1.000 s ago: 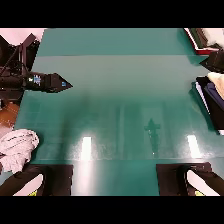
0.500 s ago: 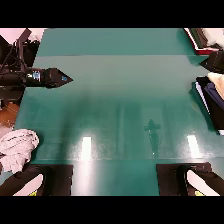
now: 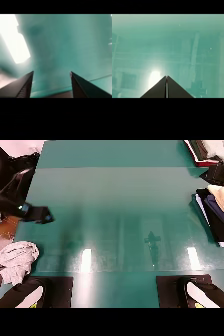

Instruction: Fold the shirts.

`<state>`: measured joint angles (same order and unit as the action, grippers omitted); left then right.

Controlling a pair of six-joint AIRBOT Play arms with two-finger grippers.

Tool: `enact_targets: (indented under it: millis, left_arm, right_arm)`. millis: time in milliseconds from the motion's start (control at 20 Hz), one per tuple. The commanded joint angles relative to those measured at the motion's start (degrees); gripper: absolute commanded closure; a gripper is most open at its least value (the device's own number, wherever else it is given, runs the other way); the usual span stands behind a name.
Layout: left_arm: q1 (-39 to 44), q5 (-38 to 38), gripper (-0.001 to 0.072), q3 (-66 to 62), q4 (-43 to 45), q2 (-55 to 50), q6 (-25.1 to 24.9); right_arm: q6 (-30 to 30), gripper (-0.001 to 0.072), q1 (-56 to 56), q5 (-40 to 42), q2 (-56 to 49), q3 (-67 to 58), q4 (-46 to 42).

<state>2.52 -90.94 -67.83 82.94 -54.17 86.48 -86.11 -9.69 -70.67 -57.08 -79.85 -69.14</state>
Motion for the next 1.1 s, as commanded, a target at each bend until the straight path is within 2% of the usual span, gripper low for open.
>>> enact_targets:
  millis: [0, 350, 500, 850, 1050]
  left_arm:
    - [-0.1, -5.1, 0.0144, 2.5, 22.3, 3.7, 2.8]
    - [-0.1, 0.9, 0.0143, 19.8, 26.8, 5.2, 4.3]
    - [-0.1, 6.1, 0.0143, 23.6, 29.2, 5.2, 6.2]
    - [-0.1, 15.3, 0.0146, 32.7, 30.3, 5.1, 6.9]
    - [-0.1, 18.3, 0.0147, 33.8, 34.8, 5.1, 12.1]
  right_arm:
    - [0.3, 0.0693, 0.1, 0.0, 0.0, 0.0, 0.0]
    - [1.7, 0.0693, 0.0, -0.1, 0.0, 0.0, 0.0]
    - [1.7, 0.0693, 0.1, -0.6, 0.0, 0.0, 0.0]
    - [1.7, 0.0693, 0.1, -3.5, 0.0, 0.0, 0.1]
    - [1.7, 0.0693, 0.1, -5.7, 0.0, 0.0, 0.1]
